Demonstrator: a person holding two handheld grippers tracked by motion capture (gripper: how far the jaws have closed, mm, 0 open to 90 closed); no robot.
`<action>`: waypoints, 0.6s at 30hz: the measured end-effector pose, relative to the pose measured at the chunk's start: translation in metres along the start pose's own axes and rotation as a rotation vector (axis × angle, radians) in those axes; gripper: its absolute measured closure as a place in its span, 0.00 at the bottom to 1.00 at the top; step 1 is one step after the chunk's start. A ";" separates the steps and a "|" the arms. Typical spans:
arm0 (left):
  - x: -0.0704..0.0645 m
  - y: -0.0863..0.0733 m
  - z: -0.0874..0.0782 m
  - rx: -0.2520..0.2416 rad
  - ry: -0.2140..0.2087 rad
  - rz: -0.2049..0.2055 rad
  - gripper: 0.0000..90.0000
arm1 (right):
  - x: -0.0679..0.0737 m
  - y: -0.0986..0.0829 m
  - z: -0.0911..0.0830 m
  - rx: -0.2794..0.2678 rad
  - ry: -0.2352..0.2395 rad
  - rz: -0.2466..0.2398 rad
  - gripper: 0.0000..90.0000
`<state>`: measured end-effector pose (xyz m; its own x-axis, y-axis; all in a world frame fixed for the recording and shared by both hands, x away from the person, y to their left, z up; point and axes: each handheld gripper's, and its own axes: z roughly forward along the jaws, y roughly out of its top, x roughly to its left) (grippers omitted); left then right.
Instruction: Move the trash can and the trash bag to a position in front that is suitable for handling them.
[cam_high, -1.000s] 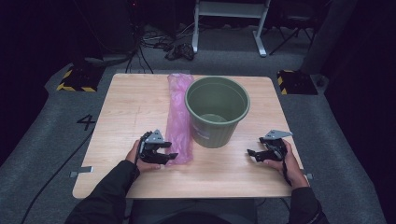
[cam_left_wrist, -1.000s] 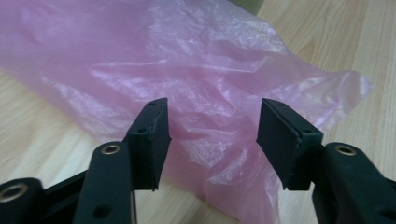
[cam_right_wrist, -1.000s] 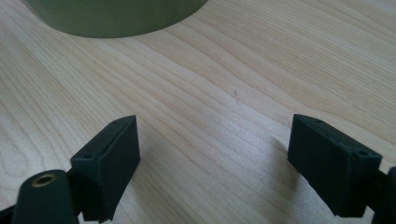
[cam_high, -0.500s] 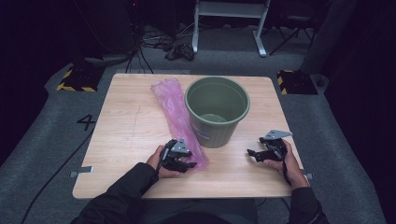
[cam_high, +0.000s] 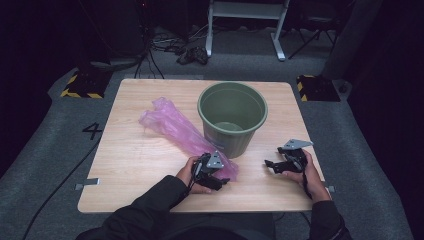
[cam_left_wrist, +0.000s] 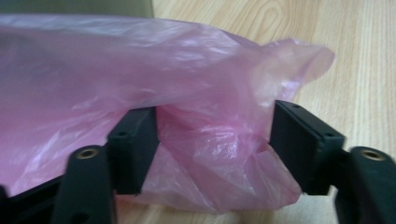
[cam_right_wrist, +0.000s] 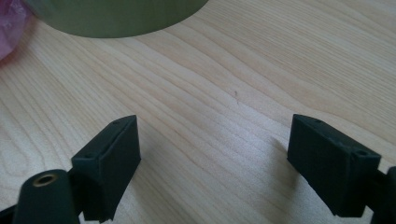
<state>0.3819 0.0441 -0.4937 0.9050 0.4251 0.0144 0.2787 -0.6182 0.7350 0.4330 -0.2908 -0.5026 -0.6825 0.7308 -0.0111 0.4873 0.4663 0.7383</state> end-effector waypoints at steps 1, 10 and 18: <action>-0.001 0.000 -0.002 -0.007 0.003 -0.004 0.32 | 0.000 0.000 0.000 0.001 0.001 0.000 0.18; 0.002 -0.009 -0.059 -0.099 0.054 -0.030 0.23 | 0.000 0.000 0.000 0.001 0.001 0.001 0.18; 0.011 -0.031 -0.108 -0.109 0.127 -0.037 0.20 | 0.003 0.000 -0.002 0.000 -0.007 0.002 0.23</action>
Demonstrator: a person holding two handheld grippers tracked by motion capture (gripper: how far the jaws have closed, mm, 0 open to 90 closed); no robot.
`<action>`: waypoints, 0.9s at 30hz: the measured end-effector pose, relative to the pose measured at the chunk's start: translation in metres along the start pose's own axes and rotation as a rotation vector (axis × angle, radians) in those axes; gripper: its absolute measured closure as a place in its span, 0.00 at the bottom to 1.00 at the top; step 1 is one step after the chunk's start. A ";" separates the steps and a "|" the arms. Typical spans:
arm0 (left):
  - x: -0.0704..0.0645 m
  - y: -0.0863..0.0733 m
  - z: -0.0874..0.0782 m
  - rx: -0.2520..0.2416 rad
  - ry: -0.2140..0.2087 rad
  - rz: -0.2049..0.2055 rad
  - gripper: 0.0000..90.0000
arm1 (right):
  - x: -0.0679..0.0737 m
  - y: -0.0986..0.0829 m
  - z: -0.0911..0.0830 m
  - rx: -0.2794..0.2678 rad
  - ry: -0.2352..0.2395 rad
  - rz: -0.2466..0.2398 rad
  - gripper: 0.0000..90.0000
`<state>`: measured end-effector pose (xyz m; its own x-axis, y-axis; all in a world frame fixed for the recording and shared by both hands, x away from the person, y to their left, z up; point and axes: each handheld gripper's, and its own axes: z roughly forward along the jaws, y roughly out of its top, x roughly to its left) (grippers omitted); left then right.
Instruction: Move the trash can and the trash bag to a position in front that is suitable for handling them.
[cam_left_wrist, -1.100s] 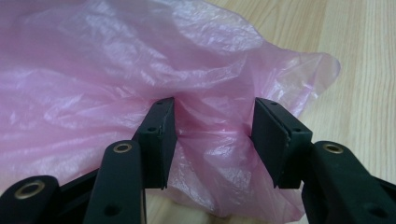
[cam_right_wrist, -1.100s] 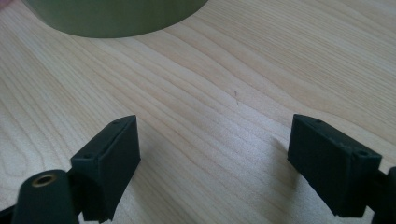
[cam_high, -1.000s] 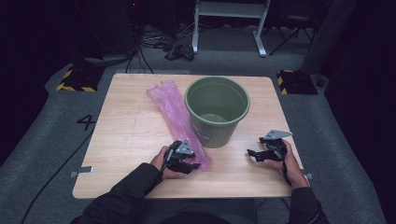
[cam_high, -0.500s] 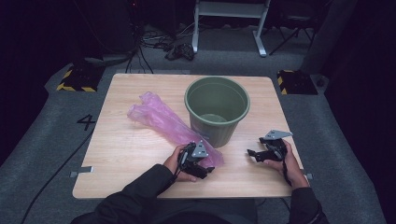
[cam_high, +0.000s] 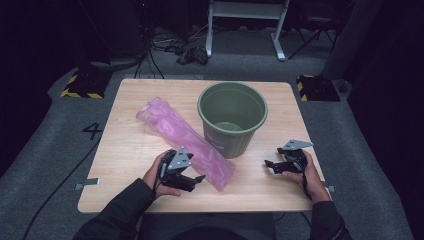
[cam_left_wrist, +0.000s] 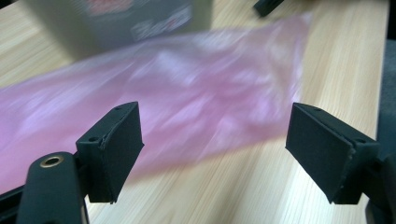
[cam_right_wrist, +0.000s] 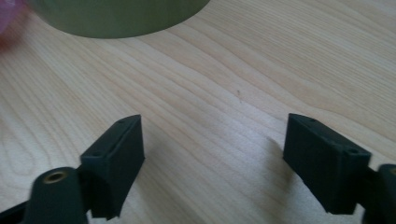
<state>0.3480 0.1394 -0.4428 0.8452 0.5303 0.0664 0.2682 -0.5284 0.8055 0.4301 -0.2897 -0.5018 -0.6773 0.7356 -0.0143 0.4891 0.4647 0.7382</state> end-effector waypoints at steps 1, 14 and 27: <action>0.004 -0.006 -0.005 0.009 0.018 -0.002 0.21 | 0.001 0.001 -0.001 0.002 0.000 -0.002 0.24; 0.051 -0.076 -0.026 0.116 0.119 -0.150 0.20 | 0.057 0.018 -0.011 -0.107 0.133 -0.068 0.25; 0.071 -0.098 -0.028 0.150 0.156 -0.232 0.21 | 0.102 0.031 -0.009 -0.162 0.289 -0.125 0.24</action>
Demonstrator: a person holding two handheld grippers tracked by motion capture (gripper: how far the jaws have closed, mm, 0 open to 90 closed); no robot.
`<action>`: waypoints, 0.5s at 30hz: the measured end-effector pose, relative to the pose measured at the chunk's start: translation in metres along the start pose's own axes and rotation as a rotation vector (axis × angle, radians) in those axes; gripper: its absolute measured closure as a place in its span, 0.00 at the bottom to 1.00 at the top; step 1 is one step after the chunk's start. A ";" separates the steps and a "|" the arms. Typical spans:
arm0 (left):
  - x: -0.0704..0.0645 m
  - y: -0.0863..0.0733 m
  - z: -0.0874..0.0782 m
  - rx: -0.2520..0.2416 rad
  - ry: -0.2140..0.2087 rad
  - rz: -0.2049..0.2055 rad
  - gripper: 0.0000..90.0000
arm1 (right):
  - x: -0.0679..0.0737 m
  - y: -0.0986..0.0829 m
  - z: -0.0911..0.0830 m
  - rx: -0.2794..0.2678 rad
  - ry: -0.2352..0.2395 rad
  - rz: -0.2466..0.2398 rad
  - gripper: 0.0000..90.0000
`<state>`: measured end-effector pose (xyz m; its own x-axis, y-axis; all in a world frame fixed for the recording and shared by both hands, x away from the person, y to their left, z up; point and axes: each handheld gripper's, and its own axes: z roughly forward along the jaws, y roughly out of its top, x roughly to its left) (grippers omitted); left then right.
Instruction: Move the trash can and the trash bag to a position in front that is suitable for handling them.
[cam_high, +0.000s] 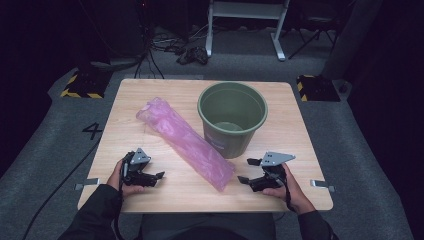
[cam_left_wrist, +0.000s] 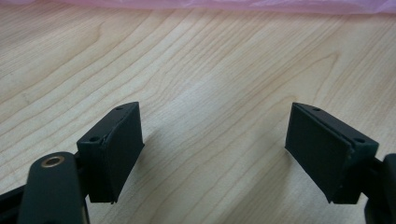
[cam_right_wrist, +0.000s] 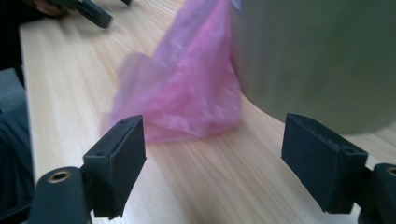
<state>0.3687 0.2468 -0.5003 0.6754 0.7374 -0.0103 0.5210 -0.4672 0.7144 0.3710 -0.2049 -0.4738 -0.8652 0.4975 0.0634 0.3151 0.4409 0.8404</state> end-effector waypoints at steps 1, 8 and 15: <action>0.001 -0.001 0.000 -0.004 -0.002 -0.006 0.21 | 0.002 0.002 0.002 -0.004 0.004 -0.001 0.24; 0.007 -0.002 0.001 0.004 0.019 -0.006 0.20 | 0.017 0.008 0.020 -0.016 0.031 0.014 0.23; 0.009 -0.003 0.001 0.001 0.009 0.001 0.19 | 0.025 0.013 0.038 -0.005 0.036 0.024 0.25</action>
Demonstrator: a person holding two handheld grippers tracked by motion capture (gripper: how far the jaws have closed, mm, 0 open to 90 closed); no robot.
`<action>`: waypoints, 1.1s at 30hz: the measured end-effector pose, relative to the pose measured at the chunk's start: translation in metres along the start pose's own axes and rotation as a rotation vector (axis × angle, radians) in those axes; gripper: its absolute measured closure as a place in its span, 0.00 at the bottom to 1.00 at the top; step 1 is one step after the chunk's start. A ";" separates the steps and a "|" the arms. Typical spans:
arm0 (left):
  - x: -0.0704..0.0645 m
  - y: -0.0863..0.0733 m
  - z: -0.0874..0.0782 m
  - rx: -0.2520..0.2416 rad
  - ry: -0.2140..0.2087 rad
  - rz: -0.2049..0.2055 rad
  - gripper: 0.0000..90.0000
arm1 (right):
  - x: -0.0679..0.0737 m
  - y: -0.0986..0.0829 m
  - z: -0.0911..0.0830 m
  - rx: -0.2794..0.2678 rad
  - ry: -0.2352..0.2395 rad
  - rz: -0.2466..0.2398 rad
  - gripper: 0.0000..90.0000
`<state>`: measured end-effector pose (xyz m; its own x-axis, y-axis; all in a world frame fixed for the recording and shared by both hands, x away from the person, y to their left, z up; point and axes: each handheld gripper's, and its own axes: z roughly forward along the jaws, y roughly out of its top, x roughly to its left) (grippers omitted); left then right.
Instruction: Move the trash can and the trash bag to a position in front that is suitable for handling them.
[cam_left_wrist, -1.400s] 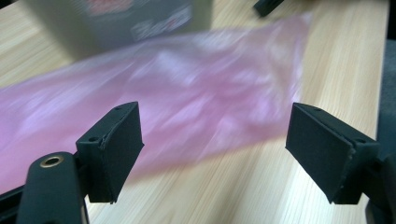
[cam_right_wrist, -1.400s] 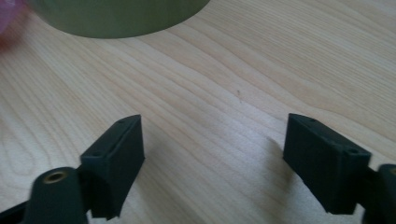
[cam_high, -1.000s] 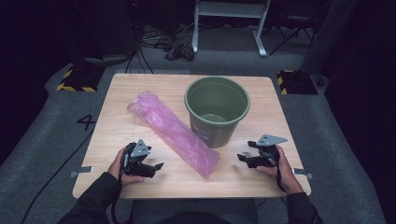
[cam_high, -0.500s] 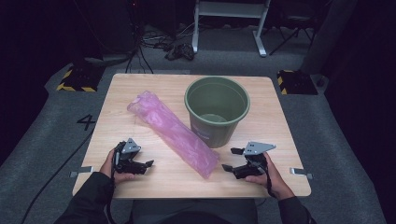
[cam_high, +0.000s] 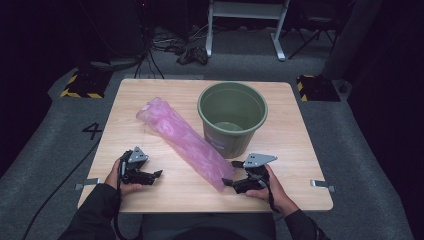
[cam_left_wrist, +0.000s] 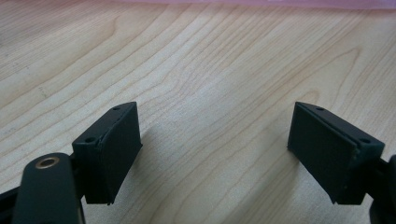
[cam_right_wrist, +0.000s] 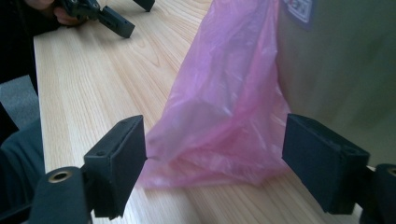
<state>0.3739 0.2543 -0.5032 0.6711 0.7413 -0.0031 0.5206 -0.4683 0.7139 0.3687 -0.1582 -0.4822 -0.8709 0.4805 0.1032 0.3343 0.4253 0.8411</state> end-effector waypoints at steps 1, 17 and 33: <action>0.000 0.000 0.000 0.000 0.000 0.000 0.19 | 0.001 0.000 0.003 0.004 -0.009 -0.007 0.27; 0.008 -0.008 -0.007 -0.001 -0.006 0.004 0.19 | -0.020 -0.013 0.002 0.137 -0.055 -0.035 0.82; 0.031 -0.026 -0.025 -0.001 -0.006 0.001 0.18 | -0.079 -0.035 -0.044 0.135 -0.165 0.059 0.90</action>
<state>0.3679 0.3012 -0.5038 0.6746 0.7382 -0.0068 0.5195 -0.4682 0.7148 0.4099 -0.2448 -0.4966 -0.7814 0.6219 0.0524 0.4375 0.4860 0.7566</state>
